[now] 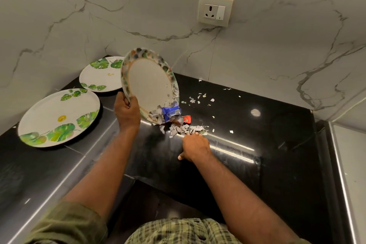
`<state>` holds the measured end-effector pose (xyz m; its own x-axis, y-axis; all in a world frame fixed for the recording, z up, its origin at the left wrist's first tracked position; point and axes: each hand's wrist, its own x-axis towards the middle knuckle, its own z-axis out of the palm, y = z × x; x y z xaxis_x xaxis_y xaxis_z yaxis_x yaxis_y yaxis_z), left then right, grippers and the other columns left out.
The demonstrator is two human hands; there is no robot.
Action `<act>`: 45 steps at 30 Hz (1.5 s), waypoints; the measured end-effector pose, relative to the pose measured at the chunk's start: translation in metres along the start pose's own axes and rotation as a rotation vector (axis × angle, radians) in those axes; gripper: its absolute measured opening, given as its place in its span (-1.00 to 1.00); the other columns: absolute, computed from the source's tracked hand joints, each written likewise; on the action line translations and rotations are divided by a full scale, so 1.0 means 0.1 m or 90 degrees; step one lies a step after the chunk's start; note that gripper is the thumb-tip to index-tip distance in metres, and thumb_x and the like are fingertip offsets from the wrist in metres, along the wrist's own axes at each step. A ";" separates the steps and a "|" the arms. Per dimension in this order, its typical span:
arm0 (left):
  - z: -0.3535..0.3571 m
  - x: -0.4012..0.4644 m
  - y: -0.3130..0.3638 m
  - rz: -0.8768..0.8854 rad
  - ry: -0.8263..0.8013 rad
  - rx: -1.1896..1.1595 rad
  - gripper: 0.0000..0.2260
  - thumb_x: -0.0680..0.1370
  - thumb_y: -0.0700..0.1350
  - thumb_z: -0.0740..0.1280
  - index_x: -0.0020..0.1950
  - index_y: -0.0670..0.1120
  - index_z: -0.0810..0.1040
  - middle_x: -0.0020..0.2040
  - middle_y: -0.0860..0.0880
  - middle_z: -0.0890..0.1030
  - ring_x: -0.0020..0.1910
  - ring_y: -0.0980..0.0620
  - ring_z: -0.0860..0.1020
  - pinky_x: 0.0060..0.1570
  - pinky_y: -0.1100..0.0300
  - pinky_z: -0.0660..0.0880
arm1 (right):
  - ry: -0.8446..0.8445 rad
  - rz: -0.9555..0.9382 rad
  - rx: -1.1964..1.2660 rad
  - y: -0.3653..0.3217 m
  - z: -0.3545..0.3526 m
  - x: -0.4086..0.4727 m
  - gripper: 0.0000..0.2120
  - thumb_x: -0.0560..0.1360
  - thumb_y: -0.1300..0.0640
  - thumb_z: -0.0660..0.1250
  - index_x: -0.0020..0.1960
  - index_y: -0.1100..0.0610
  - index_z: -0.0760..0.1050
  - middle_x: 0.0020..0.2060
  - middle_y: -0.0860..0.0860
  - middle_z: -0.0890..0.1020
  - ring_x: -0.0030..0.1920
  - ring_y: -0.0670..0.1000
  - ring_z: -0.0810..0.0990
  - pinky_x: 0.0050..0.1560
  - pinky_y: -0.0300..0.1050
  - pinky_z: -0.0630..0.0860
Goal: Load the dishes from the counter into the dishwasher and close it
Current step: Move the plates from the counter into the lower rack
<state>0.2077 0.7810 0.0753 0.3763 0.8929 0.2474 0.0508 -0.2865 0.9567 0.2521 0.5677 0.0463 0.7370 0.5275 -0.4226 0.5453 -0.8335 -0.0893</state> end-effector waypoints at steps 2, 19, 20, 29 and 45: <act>-0.01 -0.02 0.13 0.101 0.010 0.008 -0.72 0.64 -0.11 0.33 -0.19 0.00 0.29 -0.40 0.17 0.33 -0.40 0.21 0.26 -0.36 0.32 0.21 | -0.003 0.005 0.025 0.02 0.02 -0.04 -0.28 0.45 -0.22 0.55 0.44 0.16 0.47 0.45 0.18 0.50 0.50 0.21 0.40 0.41 0.11 0.43; -0.36 -0.40 0.71 0.431 -0.043 0.030 -0.62 0.67 -0.26 0.33 -0.13 0.07 0.20 -0.34 0.18 0.28 -0.40 0.27 0.27 -0.33 0.47 0.20 | 0.413 -0.111 0.350 0.05 -0.04 -0.30 -0.32 0.60 -0.01 0.41 0.62 0.10 0.22 0.51 0.11 0.41 0.48 0.12 0.38 0.48 0.01 0.38; -0.36 -0.44 0.71 0.403 -0.036 0.025 -0.62 0.67 -0.24 0.33 -0.14 0.06 0.19 -0.36 0.22 0.31 -0.40 0.26 0.26 -0.34 0.46 0.20 | 0.454 -0.138 0.423 0.00 -0.10 -0.33 -0.20 0.60 -0.06 0.42 0.68 0.08 0.08 0.55 0.11 0.36 0.51 0.09 0.35 0.50 -0.01 0.34; -0.22 -0.78 0.76 0.201 -0.009 -0.102 -0.77 0.67 -0.18 0.34 -0.05 0.14 0.43 -0.18 0.14 0.54 -0.21 0.24 0.51 -0.18 0.31 0.50 | 0.440 -0.265 0.215 -0.13 -0.22 -0.36 -0.19 0.55 -0.53 -0.07 0.69 -0.22 -0.15 0.62 0.10 -0.45 0.60 0.23 -0.50 0.55 0.40 -0.31; -0.08 -0.74 0.70 0.197 -0.128 -0.090 -0.79 0.66 -0.12 0.34 -0.12 0.02 0.38 -0.28 0.22 0.48 -0.32 0.23 0.42 -0.29 0.41 0.41 | 0.413 -0.209 0.308 -0.02 -0.32 -0.45 -0.12 0.50 -0.58 -0.19 0.66 -0.19 -0.37 0.60 -0.03 -0.50 0.60 0.06 -0.51 0.46 0.12 -0.50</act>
<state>0.1757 0.6981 0.1248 0.5289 0.6815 0.5058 -0.2156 -0.4685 0.8568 0.2308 0.5506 0.0942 0.7344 0.6200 0.2761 0.6492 -0.5232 -0.5521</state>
